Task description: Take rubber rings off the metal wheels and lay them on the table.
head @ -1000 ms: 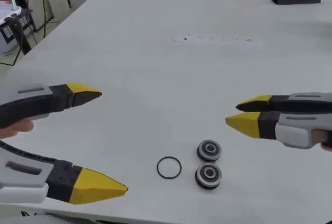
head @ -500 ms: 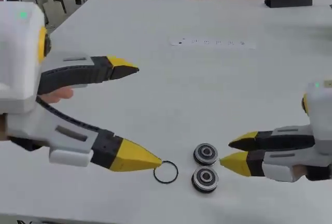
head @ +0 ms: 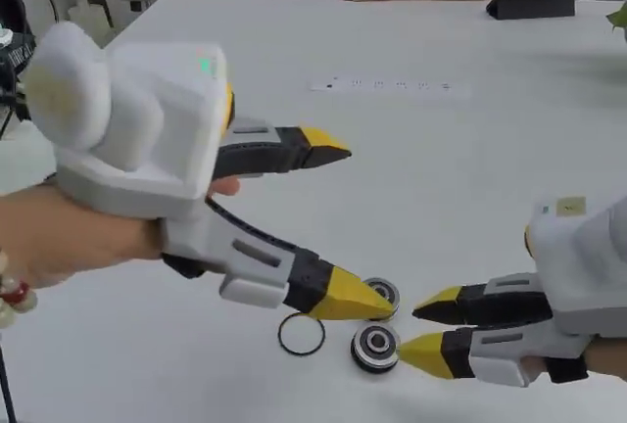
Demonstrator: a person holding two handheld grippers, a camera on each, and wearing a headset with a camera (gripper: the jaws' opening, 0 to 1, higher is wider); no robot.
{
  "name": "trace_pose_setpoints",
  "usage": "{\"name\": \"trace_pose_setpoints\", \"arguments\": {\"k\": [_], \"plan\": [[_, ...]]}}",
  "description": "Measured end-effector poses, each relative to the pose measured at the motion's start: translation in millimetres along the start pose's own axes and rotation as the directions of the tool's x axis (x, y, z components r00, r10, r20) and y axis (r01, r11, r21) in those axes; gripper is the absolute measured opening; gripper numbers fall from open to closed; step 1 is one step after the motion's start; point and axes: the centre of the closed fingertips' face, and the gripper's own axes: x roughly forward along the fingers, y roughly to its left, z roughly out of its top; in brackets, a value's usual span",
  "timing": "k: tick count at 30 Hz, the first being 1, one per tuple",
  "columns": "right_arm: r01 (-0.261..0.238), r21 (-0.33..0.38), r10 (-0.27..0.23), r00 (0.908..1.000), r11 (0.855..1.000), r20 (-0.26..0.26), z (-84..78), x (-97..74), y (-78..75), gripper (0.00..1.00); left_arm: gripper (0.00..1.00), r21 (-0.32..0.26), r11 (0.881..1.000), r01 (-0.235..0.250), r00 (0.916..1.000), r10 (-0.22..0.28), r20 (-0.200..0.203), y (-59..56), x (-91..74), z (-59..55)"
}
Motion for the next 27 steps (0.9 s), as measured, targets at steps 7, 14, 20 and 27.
{"name": "trace_pose_setpoints", "arguments": {"k": [7,14,20,27], "plan": [[0.0,-0.041,-0.002,0.9992,0.999,-0.04,-8.4,9.6,0.7,0.29,0.7,-0.073,0.997,-0.033,0.9993,0.035,0.016,1.2,19.9,-28.4],[0.007,-0.044,-0.01,0.9976,0.999,-0.068,-13.7,12.0,-1.1,0.27,0.6,-0.093,0.996,-0.004,0.9987,-0.001,-0.052,-14.3,29.4,-64.9],[0.017,-0.064,-0.022,0.9972,0.998,-0.071,-14.6,13.0,-3.0,0.27,0.52,-0.062,0.998,0.029,0.9955,-0.035,-0.089,-26.0,37.9,-78.3],[0.016,-0.08,-0.022,0.997,0.997,-0.074,-15.0,14.4,-2.9,0.27,0.37,-0.088,0.996,0.005,0.9941,-0.014,-0.107,-22.9,41.3,-89.5]]}}
